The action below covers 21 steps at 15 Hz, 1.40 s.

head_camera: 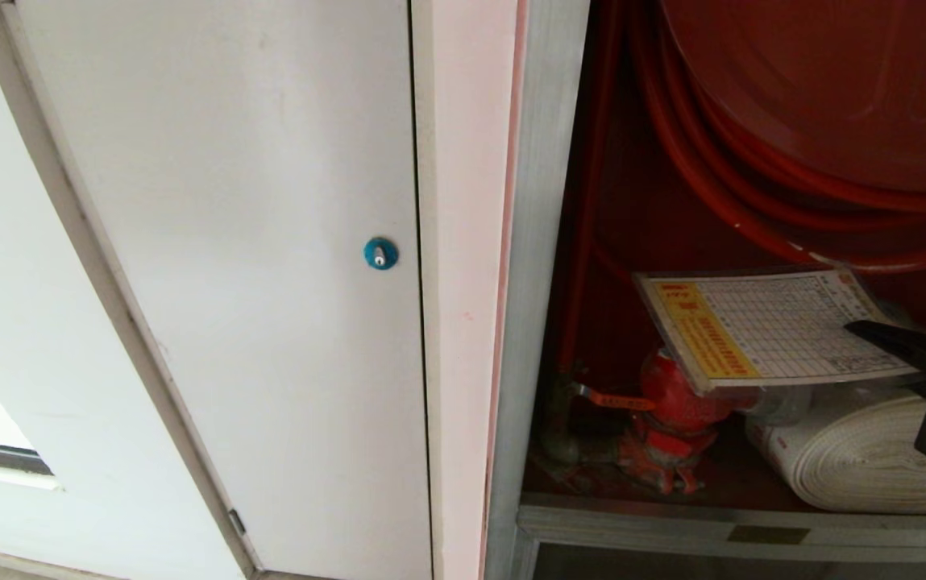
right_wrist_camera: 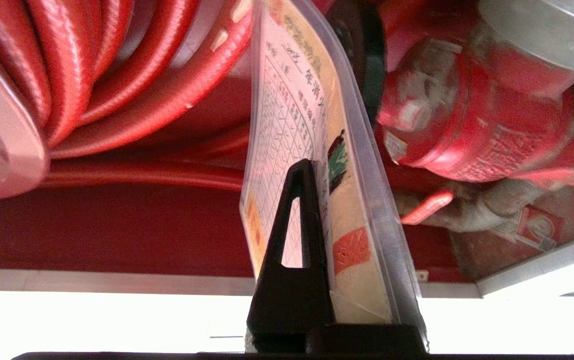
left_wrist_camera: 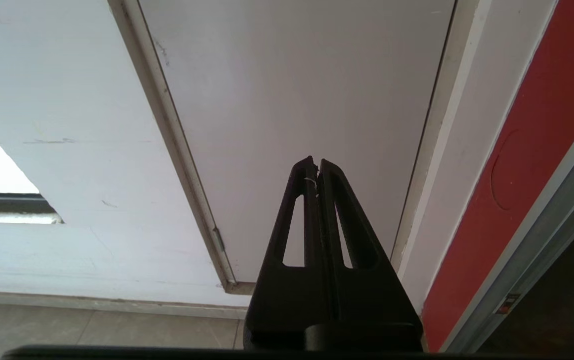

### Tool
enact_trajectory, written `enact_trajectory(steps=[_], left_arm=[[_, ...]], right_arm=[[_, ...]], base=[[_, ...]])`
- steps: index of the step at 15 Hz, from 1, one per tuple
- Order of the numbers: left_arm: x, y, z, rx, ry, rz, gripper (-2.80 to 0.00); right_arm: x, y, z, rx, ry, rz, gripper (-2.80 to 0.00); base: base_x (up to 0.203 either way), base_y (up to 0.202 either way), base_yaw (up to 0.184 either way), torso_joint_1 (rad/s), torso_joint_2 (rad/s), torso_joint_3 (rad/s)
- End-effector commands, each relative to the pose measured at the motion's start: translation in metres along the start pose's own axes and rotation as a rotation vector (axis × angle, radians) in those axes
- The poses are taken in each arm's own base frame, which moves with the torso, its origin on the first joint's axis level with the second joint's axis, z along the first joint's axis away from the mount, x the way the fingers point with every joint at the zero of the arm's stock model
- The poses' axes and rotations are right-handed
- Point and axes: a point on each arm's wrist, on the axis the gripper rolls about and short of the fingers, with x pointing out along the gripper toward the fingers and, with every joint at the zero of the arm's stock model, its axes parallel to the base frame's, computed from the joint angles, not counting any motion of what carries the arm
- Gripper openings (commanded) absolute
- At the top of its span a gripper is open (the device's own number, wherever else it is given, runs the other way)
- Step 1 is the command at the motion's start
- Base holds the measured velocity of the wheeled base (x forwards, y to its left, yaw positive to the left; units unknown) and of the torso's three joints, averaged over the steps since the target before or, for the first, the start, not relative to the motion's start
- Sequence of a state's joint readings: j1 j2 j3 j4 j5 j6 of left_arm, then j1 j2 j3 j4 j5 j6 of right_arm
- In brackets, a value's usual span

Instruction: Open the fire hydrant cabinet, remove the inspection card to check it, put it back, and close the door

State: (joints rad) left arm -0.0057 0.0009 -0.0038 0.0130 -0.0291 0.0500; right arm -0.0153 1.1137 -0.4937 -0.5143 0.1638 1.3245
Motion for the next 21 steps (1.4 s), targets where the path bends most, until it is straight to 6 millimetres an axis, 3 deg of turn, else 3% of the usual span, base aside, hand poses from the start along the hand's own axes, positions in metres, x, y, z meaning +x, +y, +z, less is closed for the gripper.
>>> enact_trajectory(steps=[1, 7, 17, 21], left_arm=[[0.000, 0.000, 0.000, 0.001, 0.001, 0.000, -2.80], [0.000, 0.000, 0.000, 0.001, 0.001, 0.000, -2.80], [0.000, 0.000, 0.000, 0.001, 0.002, 0.001, -2.80], [0.000, 0.000, 0.000, 0.002, 0.001, 0.000, -2.80]], right_arm=[[-0.006, 0.001, -0.001, 0.004, -0.003, 0.019, -2.80], [-0.002, -0.007, -0.002, 0.033, 0.010, -0.016, -2.80], [0.051, 0.000, 0.009, 0.131, -0.022, 0.009, -2.80], [0.069, -0.009, 0.011, 0.159, -0.049, -0.043, -2.80]], base=[[0.000, 0.000, 0.000, 0.000, 0.00, 0.000], [0.000, 0.000, 0.000, 0.000, 0.00, 0.000], [0.000, 0.000, 0.000, 0.000, 0.00, 0.000], [0.000, 0.000, 0.000, 0.000, 0.00, 0.000]])
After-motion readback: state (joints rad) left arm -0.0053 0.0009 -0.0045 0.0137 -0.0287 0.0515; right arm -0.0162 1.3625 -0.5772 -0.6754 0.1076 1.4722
